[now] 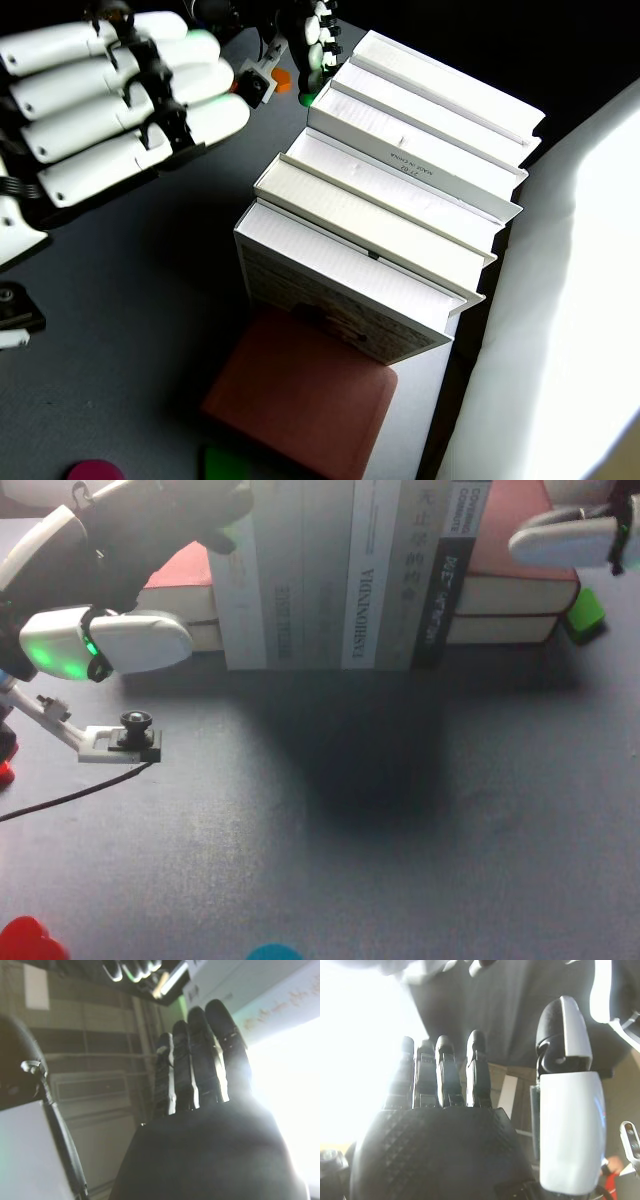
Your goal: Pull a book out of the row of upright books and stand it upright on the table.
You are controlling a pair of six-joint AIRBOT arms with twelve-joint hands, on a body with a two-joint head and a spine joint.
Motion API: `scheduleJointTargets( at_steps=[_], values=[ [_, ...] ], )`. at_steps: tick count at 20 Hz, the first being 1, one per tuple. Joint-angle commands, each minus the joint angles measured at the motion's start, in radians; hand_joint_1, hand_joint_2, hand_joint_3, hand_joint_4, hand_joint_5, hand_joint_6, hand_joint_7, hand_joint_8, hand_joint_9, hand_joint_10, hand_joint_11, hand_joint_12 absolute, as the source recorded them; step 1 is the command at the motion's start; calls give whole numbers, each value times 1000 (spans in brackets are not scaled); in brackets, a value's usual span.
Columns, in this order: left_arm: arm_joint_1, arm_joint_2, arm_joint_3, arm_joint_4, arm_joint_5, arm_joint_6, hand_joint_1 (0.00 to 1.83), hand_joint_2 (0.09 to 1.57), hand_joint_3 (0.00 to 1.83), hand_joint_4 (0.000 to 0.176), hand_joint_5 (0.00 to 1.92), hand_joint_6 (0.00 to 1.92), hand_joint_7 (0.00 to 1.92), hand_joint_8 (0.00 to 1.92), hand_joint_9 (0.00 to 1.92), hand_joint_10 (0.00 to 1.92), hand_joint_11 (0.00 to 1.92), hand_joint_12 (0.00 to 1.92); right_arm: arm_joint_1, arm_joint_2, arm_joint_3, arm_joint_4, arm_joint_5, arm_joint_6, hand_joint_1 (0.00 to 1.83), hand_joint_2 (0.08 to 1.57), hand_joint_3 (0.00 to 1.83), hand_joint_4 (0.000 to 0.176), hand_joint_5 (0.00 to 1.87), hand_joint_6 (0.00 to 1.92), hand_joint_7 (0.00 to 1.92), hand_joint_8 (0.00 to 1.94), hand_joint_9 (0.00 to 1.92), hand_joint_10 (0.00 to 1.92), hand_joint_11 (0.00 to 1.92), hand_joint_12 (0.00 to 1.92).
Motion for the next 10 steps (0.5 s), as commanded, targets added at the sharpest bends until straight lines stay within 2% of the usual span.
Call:
scheduleJointTargets(
  at_steps=[1, 2, 3, 4, 5, 6, 7, 8, 9, 10],
  values=[
    [-7, 1, -3, -44, -120, -10, 926, 872, 14, 0, 286, 0, 264, 3, 364, 8, 0, 1294, 21, -13, 11, 51, 48, 2, 714, 1134, 37, 71, 591, 12, 0, 0, 0, 0, 0, 0],
    [-6, 3, -7, -51, -125, -10, 942, 876, 10, 0, 293, 2, 286, 8, 390, 17, 0, 1275, 33, -28, 32, 51, 24, -3, 613, 1155, 39, 18, 617, 17, 0, 0, 0, 0, 0, 0],
    [-4, 3, -8, -57, -128, -10, 912, 868, 4, 0, 282, 0, 245, 1, 372, 8, 0, 1273, 42, -39, 47, 51, 10, -5, 339, 1188, 21, 27, 609, 6, 0, 0, 0, 0, 0, 0],
    [-1, 3, -10, -64, -131, -10, 918, 864, 2, 3, 277, 0, 224, 0, 354, 2, 0, 1258, 60, -53, 66, 51, -11, -15, 292, 1197, 16, 0, 638, 15, 0, 0, 0, 0, 0, 0],
    [3, 3, -13, -69, -134, -10, 963, 841, 0, 6, 277, 0, 220, 0, 317, 0, 0, 1211, 75, -61, 75, 51, -30, -26, 188, 1182, 7, 0, 636, 11, 0, 0, 0, 0, 0, 0],
    [5, 4, -15, -71, -136, -10, 979, 824, 0, 0, 295, 6, 252, 8, 327, 6, 0, 1223, 92, -66, 83, 51, -46, -34, 191, 1189, 8, 45, 633, 8, 0, 0, 0, 0, 0, 0],
    [5, 4, -17, -71, -136, -10, 965, 824, 0, 0, 293, 4, 266, 11, 333, 8, 0, 1229, 105, -69, 88, 50, -55, -35, 147, 1182, 4, 79, 604, 2, 0, 0, 0, 0, 0, 0],
    [5, 4, -20, -71, -137, -10, 952, 817, 0, 0, 300, 5, 263, 6, 361, 17, 0, 1249, 119, -71, 94, 50, -64, -35, 114, 1147, 0, 97, 577, 0, 0, 0, 0, 0, 0, 0],
    [6, 5, -21, -72, -138, -10, 958, 825, 0, 0, 296, 2, 280, 12, 378, 22, 0, 1254, 136, -74, 101, 44, -76, -35, 57, 1140, 0, 124, 511, 0, 0, 0, 0, 0, 0, 0],
    [7, 6, -23, -74, -139, -10, 954, 831, 1, 0, 296, 2, 292, 15, 385, 24, 0, 1254, 152, -81, 108, 36, -87, -38, 55, 1137, 0, 103, 487, 0, 0, 0, 0, 0, 0, 0]
  ],
)
